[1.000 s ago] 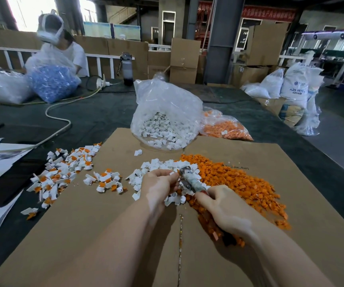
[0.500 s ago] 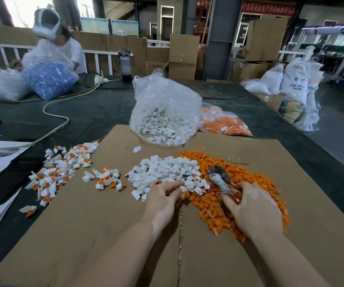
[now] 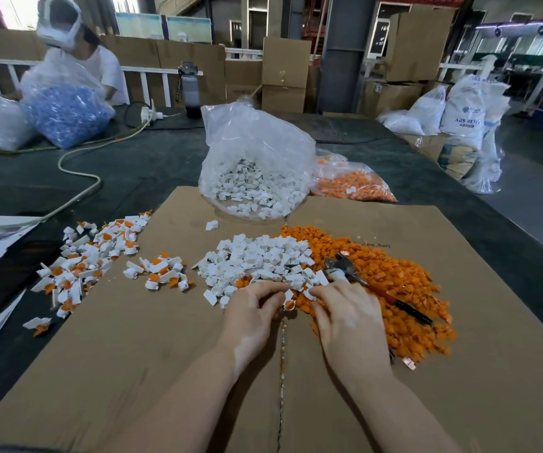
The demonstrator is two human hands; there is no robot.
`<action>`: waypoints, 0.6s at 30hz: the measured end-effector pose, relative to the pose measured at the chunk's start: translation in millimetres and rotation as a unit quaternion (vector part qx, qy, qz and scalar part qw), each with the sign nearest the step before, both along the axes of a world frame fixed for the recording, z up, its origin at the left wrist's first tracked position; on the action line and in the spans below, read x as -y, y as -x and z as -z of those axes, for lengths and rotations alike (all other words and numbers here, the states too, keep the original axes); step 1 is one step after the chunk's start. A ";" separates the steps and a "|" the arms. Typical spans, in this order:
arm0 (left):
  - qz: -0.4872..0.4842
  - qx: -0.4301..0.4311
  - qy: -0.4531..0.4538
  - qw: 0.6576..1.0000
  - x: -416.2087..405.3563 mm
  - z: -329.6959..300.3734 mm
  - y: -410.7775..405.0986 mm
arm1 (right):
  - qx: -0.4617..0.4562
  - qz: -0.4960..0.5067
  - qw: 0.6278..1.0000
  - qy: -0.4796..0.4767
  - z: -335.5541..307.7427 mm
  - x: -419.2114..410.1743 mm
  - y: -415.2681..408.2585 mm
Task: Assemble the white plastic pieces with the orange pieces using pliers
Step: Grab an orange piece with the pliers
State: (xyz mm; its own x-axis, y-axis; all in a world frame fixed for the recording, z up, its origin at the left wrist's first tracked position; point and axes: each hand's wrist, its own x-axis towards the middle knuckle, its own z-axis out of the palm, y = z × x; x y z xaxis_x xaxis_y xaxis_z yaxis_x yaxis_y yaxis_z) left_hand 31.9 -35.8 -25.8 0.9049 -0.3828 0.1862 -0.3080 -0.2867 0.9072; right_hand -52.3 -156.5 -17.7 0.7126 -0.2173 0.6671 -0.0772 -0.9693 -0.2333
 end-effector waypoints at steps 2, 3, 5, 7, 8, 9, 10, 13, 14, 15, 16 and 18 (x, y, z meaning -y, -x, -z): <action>0.001 -0.002 0.003 1.000 -1.0 0.5 0.9 | 0.018 -0.022 0.999 -0.030 4.4 -5.7 -0.9; 0.001 -0.004 0.004 1.000 -1.5 0.7 1.6 | 0.025 -0.031 0.998 -0.042 6.4 -6.8 -1.3; 0.003 -0.008 -0.001 1.000 -2.1 0.8 2.7 | 0.022 -0.045 0.997 -0.055 8.4 -8.3 -2.1; 0.007 -0.001 -0.010 1.000 -2.2 0.5 3.3 | 0.005 -0.059 0.996 -0.065 9.3 -10.1 -2.9; 0.009 0.004 -0.013 1.000 -2.0 0.1 3.5 | -0.003 -0.064 0.996 -0.069 9.4 -10.9 -3.5; 0.010 0.008 -0.015 1.000 -2.0 -0.4 3.9 | -0.007 -0.068 0.995 -0.071 9.3 -11.4 -4.0; 0.010 0.010 -0.015 1.000 -1.9 -1.0 4.2 | -0.008 -0.070 0.995 -0.072 9.1 -11.8 -4.6; 0.007 0.004 -0.023 1.000 -1.6 -1.7 4.5 | -0.002 -0.072 0.995 -0.068 8.6 -12.3 -5.5; 0.007 0.000 -0.026 1.000 -1.6 -2.0 4.8 | -0.003 -0.071 0.995 -0.063 8.7 -12.3 -5.4; 0.008 -0.003 -0.027 1.000 -1.4 -2.5 5.2 | -0.005 -0.069 0.996 -0.058 8.8 -12.5 -5.2; 0.009 -0.006 -0.025 1.000 -1.5 -3.4 6.2 | -0.007 -0.067 0.996 -0.054 8.9 -12.6 -4.8; 0.012 -0.022 -0.004 1.000 -2.6 -6.1 9.1 | -0.011 -0.063 0.997 -0.048 9.1 -12.7 -4.1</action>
State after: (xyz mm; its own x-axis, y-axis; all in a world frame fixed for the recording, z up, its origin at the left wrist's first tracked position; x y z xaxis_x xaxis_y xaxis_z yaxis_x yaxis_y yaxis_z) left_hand 22.8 -33.1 -19.8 0.9029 -0.4052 0.1433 -0.2748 -0.2879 0.9174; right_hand -48.3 -143.9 -26.8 0.7524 -0.1866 0.6318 0.0378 -0.9452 -0.3243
